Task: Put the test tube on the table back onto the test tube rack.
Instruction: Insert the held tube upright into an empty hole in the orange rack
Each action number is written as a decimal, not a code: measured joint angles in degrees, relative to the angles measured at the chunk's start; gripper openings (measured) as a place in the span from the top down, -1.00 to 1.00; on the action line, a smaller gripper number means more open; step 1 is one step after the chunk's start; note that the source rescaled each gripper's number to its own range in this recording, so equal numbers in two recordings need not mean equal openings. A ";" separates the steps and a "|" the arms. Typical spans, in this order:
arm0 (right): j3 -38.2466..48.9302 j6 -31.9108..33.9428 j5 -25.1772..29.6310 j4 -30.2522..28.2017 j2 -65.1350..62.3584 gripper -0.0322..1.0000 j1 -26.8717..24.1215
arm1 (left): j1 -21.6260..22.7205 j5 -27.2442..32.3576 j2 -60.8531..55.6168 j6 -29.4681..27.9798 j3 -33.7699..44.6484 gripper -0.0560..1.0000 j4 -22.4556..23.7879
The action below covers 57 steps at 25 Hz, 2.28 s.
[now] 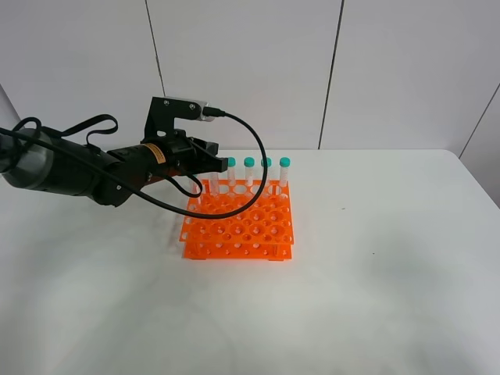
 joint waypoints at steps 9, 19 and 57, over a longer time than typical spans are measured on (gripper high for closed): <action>0.00 0.00 0.00 0.00 0.00 -0.23 0.00 | 0.00 0.01 0.00 0.00 -0.69 0.89 0.00; 0.00 0.00 0.00 0.00 0.00 -0.20 0.00 | 0.00 0.05 0.00 0.00 -0.92 0.89 0.00; 0.00 0.00 0.00 0.00 0.00 -0.20 0.00 | 0.43 -0.01 1.84 0.00 -0.86 0.89 0.05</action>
